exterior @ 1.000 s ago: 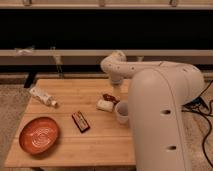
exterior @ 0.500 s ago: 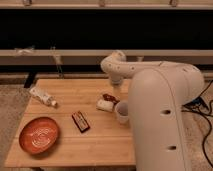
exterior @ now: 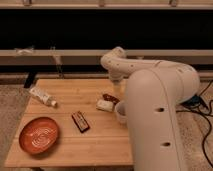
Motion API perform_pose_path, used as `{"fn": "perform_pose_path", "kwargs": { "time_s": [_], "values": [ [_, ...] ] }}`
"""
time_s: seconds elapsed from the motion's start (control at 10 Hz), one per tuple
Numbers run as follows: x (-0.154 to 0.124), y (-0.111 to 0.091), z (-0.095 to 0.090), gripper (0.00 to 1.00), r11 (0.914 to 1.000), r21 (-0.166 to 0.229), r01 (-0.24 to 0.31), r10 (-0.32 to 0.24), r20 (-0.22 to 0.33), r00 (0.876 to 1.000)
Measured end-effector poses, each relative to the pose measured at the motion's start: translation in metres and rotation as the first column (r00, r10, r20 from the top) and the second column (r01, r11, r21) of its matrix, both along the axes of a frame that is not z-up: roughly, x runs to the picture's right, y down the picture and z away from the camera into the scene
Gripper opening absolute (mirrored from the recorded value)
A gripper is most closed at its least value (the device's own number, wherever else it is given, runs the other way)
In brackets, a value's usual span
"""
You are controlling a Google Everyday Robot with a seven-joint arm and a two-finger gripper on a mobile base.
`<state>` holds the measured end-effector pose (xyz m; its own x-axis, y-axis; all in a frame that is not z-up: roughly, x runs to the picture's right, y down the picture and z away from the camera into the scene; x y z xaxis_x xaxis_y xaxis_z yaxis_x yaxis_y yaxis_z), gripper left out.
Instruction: Move the arm in a circular motion
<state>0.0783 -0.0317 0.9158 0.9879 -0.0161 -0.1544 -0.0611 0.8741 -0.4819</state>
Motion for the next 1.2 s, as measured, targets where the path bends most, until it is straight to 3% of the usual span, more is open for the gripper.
{"fn": "perform_pose_path", "kwargs": {
  "time_s": [0.2,0.4,0.7,1.1,1.2],
  "values": [
    [-0.020,-0.028,0.012,0.80,0.9993,0.011,0.037,-0.037,0.027,0.999],
    [-0.059,-0.047,0.014,0.80,0.9955,0.021,0.092,-0.094,0.081,0.992],
    [-0.113,-0.045,-0.010,0.80,0.9826,0.039,0.182,-0.186,0.159,0.970],
    [-0.187,-0.007,-0.068,0.80,0.9459,0.074,0.316,-0.324,0.270,0.907],
    [-0.206,0.005,-0.084,0.80,0.9311,0.084,0.355,-0.363,0.298,0.882]
  ]
}}
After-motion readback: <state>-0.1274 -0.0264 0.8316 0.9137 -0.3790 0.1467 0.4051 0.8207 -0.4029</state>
